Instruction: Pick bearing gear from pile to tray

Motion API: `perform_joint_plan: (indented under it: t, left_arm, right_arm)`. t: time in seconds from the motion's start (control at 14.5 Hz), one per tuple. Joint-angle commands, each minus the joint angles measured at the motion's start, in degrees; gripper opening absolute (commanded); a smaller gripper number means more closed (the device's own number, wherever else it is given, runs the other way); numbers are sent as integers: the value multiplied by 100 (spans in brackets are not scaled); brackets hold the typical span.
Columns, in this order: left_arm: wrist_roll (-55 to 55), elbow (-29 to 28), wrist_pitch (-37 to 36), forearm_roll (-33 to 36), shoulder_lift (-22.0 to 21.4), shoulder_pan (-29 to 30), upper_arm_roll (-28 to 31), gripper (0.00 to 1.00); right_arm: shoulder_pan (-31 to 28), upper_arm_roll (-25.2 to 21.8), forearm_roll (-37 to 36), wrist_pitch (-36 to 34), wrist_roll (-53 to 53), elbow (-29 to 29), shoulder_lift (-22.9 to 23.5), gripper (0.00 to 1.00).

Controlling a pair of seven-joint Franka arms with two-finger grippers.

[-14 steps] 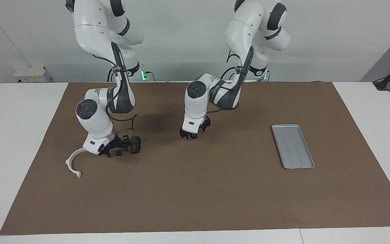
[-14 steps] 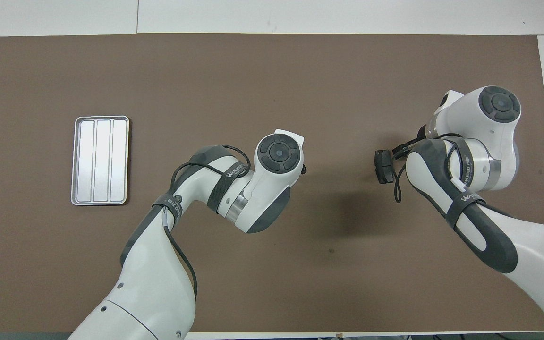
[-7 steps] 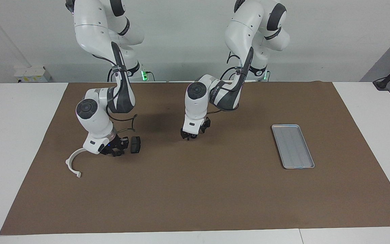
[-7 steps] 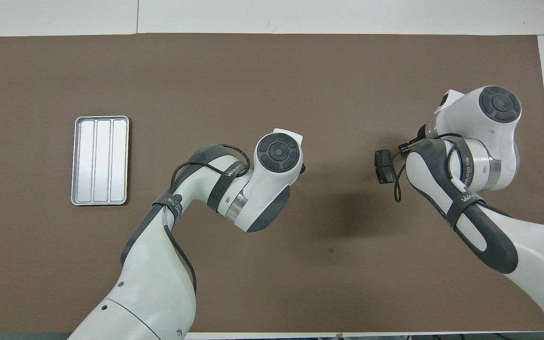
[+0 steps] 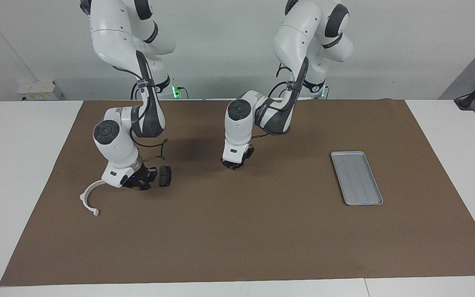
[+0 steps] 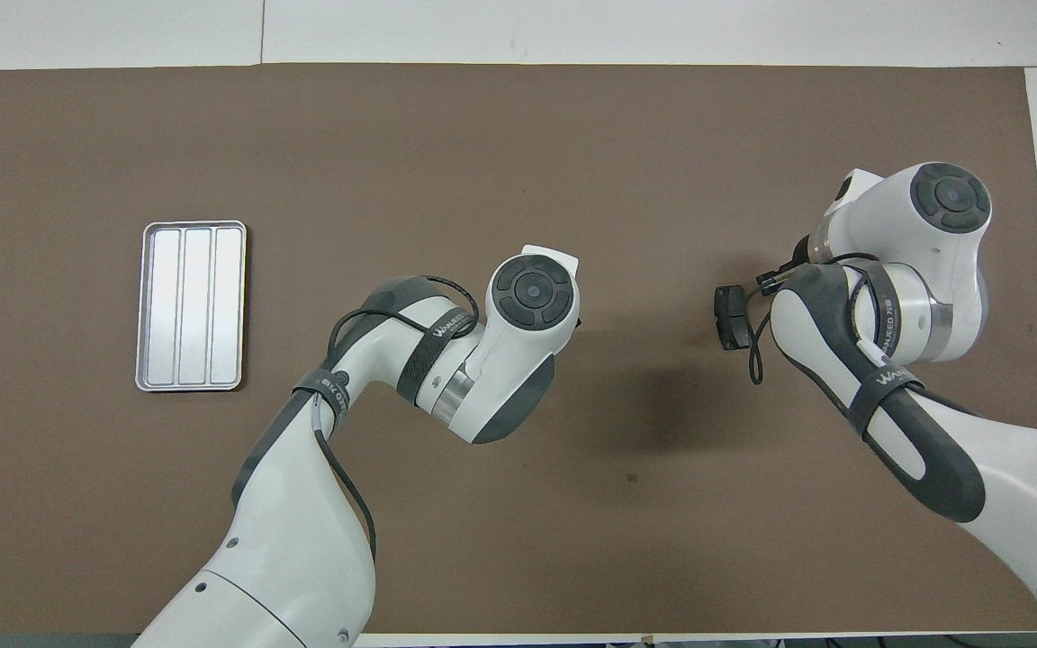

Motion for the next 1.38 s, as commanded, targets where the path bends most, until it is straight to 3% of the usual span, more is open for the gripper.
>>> perform_joint_plan:
  t: [0.0,0.28,0.55,0.9,1.18,1.31]
  left_arm:
    - [-97,18,-26,-19,57,-109,106,0]
    - [-62,1,-368,42,-197,4,421,0]
    - [894,-113,-852,43,-602,732,431,0]
    - [2650,-1114,-879,43,-1691,1927,422,0]
    - [4328,-1414,-800,43,-1850,3086,422,0]
    - [4998,-1528,-677,43,-1886,3475,431,0]
  right_arm:
    - [149,35,117,-573,371,390,-89,0]
    - [834,70,117,-873,1583,637,-467,0]
    - [1257,79,117,-1015,2332,866,-468,0]
    - [1923,158,126,-1006,3306,709,-608,0]
    - [2759,158,117,-533,4353,374,-574,0]
    - [2831,158,117,-330,4434,278,-486,0]
